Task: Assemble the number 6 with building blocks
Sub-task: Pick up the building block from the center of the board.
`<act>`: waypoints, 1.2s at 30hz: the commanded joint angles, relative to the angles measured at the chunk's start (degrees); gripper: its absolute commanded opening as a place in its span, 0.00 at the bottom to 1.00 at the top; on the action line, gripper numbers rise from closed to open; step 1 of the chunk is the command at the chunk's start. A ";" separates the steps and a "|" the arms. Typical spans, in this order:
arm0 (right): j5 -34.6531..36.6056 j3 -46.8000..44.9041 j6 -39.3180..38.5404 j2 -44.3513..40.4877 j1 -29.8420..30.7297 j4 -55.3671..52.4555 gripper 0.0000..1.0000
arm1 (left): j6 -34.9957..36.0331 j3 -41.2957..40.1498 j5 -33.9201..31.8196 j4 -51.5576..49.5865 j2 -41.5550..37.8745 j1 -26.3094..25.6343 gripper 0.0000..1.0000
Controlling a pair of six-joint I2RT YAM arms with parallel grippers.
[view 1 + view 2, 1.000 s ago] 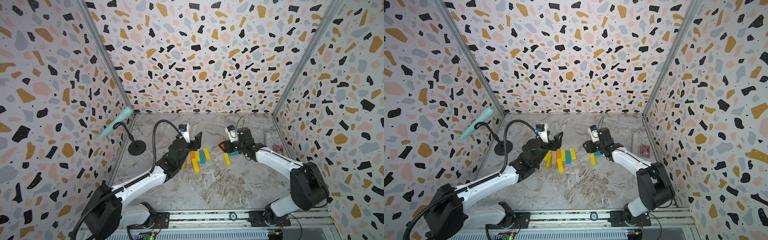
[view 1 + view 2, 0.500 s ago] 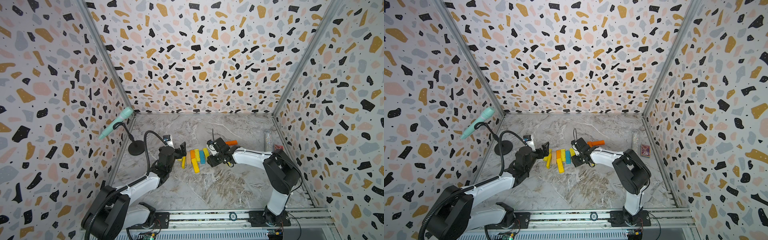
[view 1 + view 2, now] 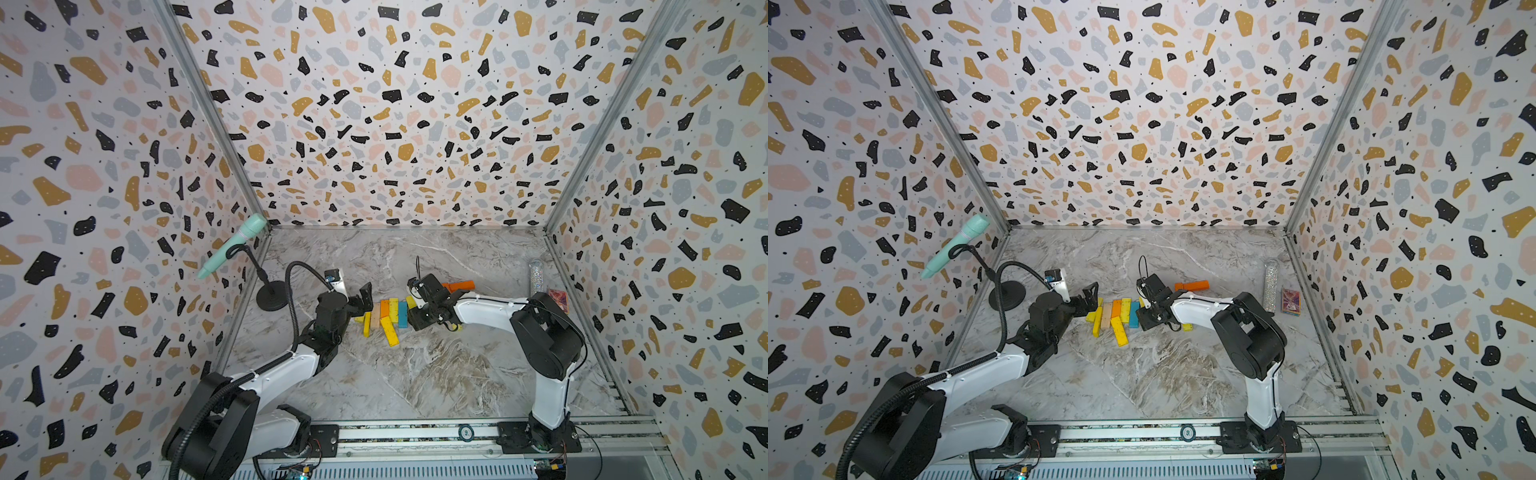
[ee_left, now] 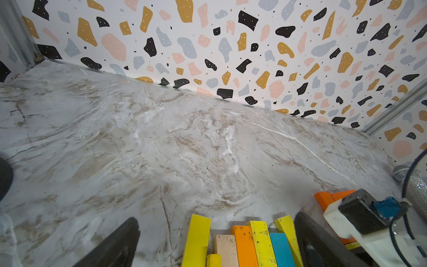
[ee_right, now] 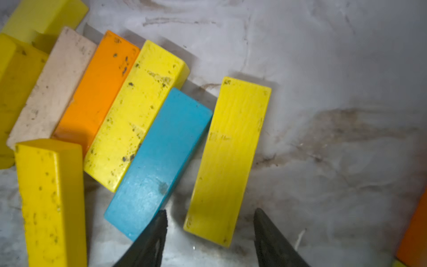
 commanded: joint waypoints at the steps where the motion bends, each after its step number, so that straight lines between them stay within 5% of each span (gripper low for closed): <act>1: 0.04 1.87 1.38 2.20 -0.68 -1.64 0.60 | 0.26 -0.74 0.53 2.32 -1.91 0.49 0.99; 14: 3.14 6.56 -0.19 5.81 -1.25 -3.50 0.49 | 0.41 -1.37 3.31 3.89 -2.49 0.55 1.00; 21: 4.69 7.41 -1.27 5.52 -1.48 -4.81 0.34 | 0.24 -1.72 3.42 4.53 -2.30 0.54 0.99; 36: -2.78 -11.43 -1.49 -20.90 -12.25 -2.54 0.21 | 0.41 -1.37 7.06 5.74 -1.28 0.53 0.99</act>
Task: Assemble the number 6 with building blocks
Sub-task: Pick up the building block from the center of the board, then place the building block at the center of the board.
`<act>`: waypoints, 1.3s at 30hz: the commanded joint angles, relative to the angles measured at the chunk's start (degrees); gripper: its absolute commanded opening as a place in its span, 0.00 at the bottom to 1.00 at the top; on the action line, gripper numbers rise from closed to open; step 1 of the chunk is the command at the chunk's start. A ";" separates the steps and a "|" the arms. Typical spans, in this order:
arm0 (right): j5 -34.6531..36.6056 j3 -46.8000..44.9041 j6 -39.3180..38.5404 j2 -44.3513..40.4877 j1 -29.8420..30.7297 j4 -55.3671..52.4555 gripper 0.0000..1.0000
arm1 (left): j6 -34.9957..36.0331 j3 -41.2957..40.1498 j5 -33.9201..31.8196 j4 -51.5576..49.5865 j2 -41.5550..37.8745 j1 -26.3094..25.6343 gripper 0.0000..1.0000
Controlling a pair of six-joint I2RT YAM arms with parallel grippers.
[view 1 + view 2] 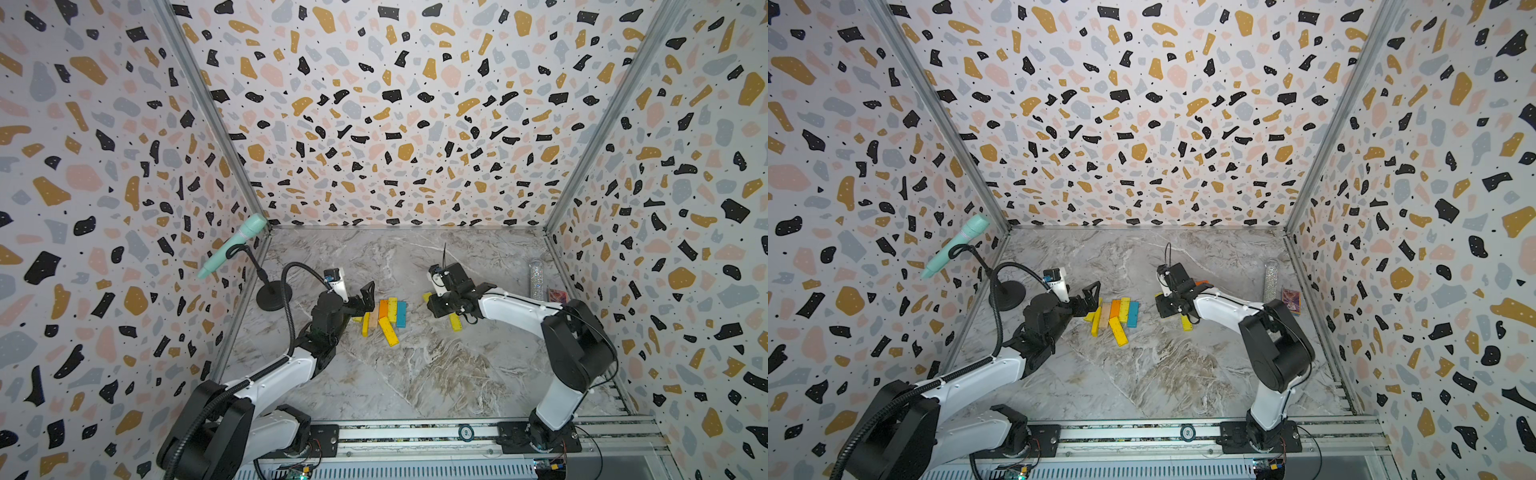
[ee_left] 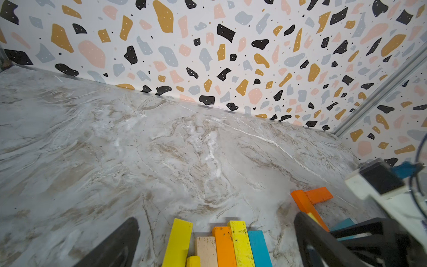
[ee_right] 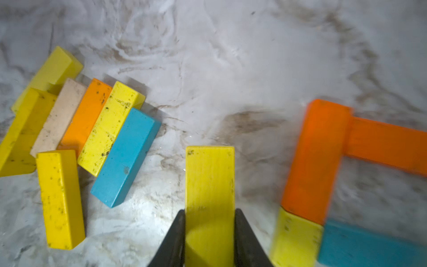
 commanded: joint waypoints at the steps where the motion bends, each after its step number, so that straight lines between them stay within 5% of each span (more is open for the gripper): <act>1: -0.41 -4.72 0.42 -8.20 -4.05 -3.67 0.21 | 0.41 -0.28 1.72 3.22 0.73 0.22 0.99; 12: 0.16 -15.84 5.02 -25.50 -17.80 -17.26 0.21 | 0.29 0.63 4.12 3.52 3.02 0.24 1.00; 39: 2.89 -11.97 -4.83 -6.22 -18.67 -12.58 0.28 | 0.81 1.13 5.45 3.53 4.59 0.25 1.00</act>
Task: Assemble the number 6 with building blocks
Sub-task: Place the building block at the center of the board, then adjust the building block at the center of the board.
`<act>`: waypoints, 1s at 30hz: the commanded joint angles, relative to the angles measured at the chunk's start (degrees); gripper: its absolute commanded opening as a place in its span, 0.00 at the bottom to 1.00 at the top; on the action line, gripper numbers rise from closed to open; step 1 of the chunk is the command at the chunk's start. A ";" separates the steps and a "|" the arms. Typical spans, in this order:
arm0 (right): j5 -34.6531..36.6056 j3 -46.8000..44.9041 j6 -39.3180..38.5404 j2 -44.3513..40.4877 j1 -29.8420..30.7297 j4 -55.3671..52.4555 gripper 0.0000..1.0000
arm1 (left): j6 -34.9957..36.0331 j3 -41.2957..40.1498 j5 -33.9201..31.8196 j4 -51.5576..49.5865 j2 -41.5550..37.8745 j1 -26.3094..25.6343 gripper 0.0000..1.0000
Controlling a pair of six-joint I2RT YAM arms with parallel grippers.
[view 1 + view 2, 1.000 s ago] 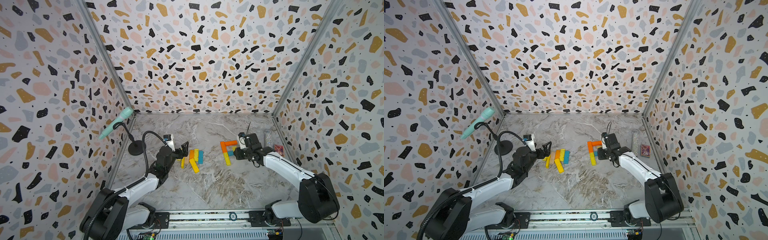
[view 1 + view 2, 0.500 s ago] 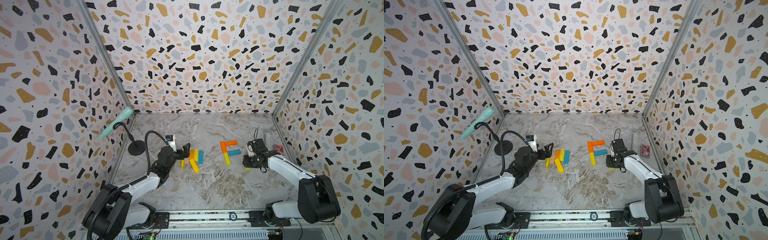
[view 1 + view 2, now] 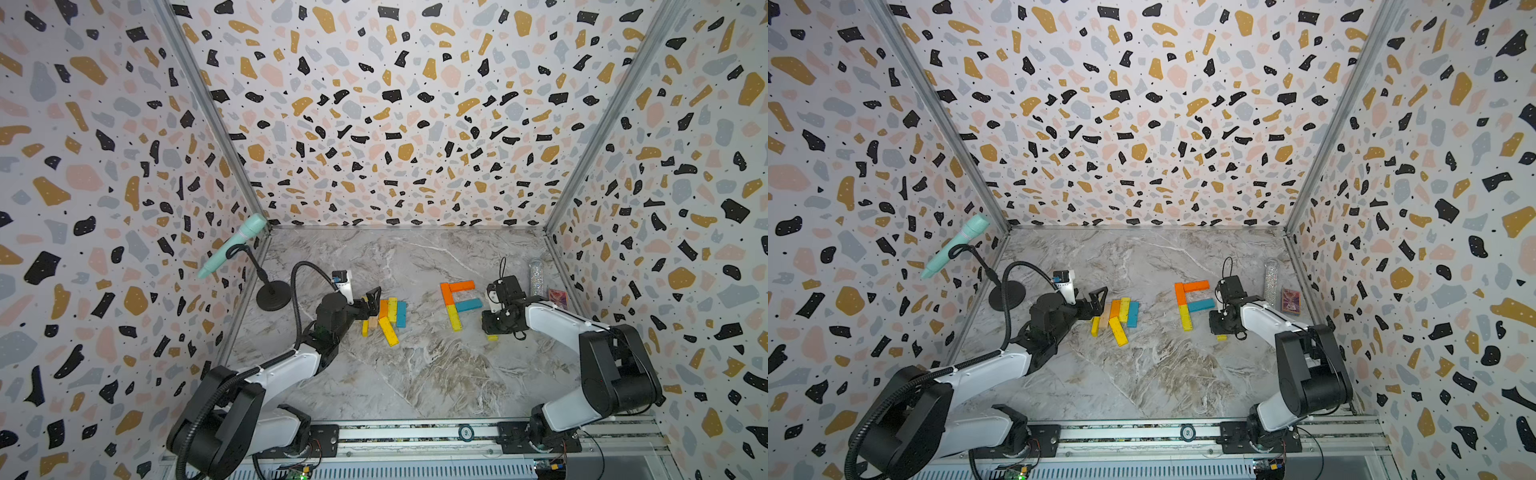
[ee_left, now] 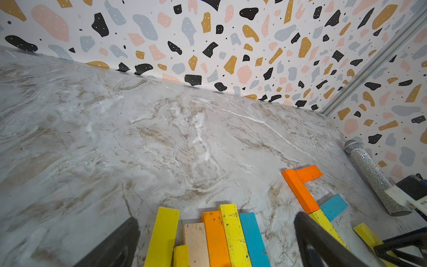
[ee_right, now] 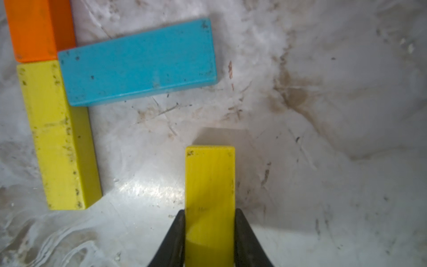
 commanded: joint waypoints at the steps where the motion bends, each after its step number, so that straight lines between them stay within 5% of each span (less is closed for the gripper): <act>1: 2.03 1.79 -1.62 1.77 0.24 -1.05 0.30 | 0.79 1.14 0.37 2.11 0.02 0.23 0.99; 11: -1.24 -0.48 4.82 -5.97 -0.10 -3.39 0.53 | 0.67 1.42 0.81 1.58 -0.39 0.24 0.99; 19: -7.13 -9.99 14.66 -17.58 -0.73 -4.19 0.31 | 0.05 1.05 1.50 2.79 0.37 0.25 0.99; 30: -8.09 -13.34 17.36 -13.45 -0.29 -1.16 0.28 | -1.06 1.05 3.53 3.92 1.27 0.17 0.99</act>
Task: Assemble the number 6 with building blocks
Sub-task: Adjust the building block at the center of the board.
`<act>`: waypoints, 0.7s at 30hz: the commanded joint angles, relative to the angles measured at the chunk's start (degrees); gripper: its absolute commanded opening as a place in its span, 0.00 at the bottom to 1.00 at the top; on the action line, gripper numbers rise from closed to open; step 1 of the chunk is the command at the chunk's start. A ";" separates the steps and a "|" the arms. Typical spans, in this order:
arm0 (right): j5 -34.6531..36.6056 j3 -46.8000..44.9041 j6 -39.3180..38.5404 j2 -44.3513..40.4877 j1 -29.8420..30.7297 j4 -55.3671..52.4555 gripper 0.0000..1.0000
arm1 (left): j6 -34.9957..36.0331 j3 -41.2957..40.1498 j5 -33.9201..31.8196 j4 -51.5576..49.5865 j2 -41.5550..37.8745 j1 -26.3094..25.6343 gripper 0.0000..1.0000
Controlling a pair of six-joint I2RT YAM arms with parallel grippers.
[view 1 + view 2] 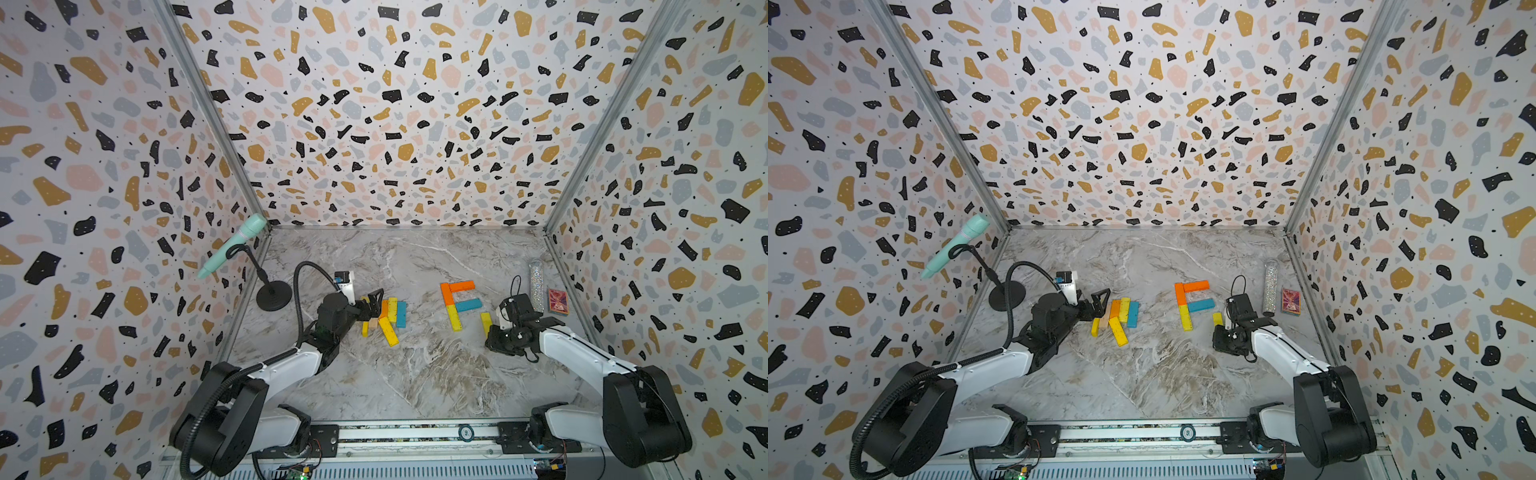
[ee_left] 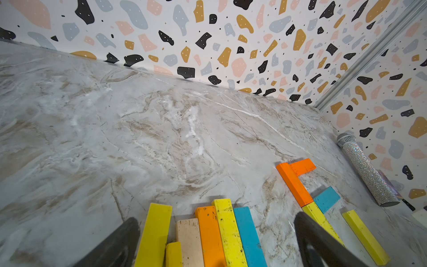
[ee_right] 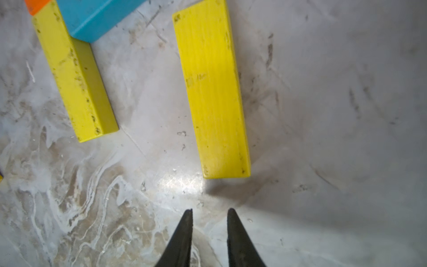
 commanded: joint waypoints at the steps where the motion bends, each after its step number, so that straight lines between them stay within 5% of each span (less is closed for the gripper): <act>1: -0.53 -1.22 1.34 1.13 0.13 1.60 0.28 | -0.51 1.02 0.90 3.23 -0.14 0.17 0.99; 21: 1.93 -0.76 -3.93 3.73 -8.49 4.54 0.35 | 0.50 1.02 -0.06 2.11 -1.64 0.22 1.00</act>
